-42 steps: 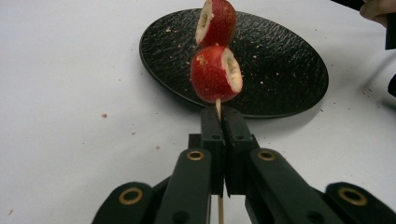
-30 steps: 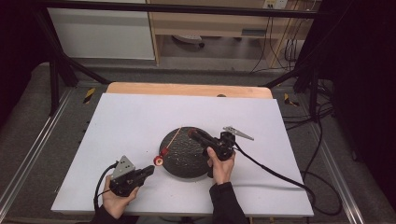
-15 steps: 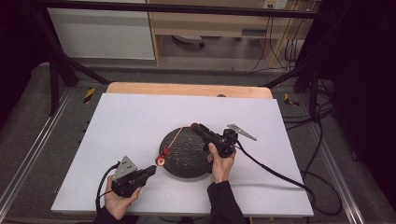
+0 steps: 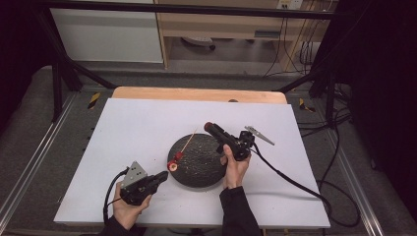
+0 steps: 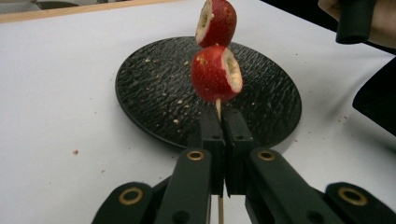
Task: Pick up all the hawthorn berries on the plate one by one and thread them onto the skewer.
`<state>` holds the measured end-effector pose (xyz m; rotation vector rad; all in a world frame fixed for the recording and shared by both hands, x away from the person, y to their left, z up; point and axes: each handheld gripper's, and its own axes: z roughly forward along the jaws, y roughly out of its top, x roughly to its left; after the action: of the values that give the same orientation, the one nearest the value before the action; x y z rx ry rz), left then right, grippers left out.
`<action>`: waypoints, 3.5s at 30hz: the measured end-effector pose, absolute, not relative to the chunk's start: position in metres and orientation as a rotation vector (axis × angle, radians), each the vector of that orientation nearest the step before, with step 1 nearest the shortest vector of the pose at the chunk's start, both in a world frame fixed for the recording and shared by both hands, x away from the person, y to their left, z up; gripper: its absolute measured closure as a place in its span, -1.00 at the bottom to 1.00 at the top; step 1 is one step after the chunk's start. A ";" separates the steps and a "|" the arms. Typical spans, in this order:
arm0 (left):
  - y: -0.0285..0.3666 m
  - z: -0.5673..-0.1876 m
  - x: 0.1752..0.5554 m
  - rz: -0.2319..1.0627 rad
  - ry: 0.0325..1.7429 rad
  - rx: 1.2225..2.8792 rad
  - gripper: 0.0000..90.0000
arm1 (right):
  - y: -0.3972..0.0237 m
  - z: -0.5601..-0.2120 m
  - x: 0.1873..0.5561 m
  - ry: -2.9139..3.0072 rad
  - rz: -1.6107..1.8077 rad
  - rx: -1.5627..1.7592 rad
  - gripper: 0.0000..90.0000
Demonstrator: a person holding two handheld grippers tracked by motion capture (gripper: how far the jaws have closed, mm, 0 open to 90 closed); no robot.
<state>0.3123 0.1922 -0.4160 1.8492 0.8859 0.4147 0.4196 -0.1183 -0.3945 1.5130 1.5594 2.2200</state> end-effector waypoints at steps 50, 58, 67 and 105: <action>0.160 -0.413 0.310 0.377 0.895 1.808 0.96 | -0.120 -0.392 0.423 1.434 2.317 1.512 0.39; 0.152 -0.412 0.312 0.379 0.917 1.777 0.96 | -0.119 -0.393 0.423 1.427 2.329 1.517 0.39; 0.144 -0.410 0.317 0.364 0.934 1.769 0.96 | -0.118 -0.395 0.421 1.425 2.334 1.516 0.39; 0.142 -0.413 0.308 0.482 0.917 1.729 0.96 | -0.118 -0.395 0.423 1.405 2.368 1.605 0.42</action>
<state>0.3081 0.1425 -0.4127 1.7294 0.9173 0.4817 0.4225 -0.1180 -0.3949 1.6050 1.4050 2.3681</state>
